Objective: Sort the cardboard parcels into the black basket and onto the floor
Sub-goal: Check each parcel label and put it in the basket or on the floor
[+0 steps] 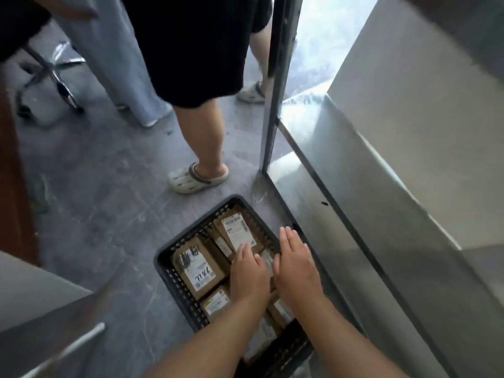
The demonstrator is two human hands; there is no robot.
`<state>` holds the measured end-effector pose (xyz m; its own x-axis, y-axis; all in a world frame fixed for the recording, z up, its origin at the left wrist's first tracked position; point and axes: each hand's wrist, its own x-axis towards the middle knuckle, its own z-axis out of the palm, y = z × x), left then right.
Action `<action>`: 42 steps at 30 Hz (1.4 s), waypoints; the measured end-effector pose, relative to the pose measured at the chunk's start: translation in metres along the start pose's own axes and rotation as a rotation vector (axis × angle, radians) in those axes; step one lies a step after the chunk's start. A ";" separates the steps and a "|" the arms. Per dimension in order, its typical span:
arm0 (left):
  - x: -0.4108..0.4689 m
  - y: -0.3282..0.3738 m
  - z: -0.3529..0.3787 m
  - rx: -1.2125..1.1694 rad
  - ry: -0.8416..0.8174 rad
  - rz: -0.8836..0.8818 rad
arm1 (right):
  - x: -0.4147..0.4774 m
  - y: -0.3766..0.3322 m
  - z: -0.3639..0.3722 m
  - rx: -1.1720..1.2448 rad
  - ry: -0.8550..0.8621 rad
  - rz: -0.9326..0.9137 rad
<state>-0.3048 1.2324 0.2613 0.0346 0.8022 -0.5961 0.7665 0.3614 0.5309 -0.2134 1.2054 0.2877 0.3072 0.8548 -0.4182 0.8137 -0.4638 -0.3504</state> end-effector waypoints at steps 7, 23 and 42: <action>-0.083 0.149 -0.194 0.186 0.198 0.609 | -0.055 -0.128 -0.210 0.167 0.382 -0.055; -0.381 0.353 -0.419 0.096 0.814 1.355 | -0.302 -0.217 -0.523 -0.019 1.306 -0.213; -0.799 0.276 -0.073 0.258 0.262 2.188 | -0.799 0.085 -0.416 -0.232 1.448 0.704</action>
<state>-0.1672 0.7261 0.9280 0.6571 -0.2169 0.7219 -0.2927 -0.9560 -0.0209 -0.1843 0.5798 0.9411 0.7030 0.0547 0.7091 0.3314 -0.9074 -0.2585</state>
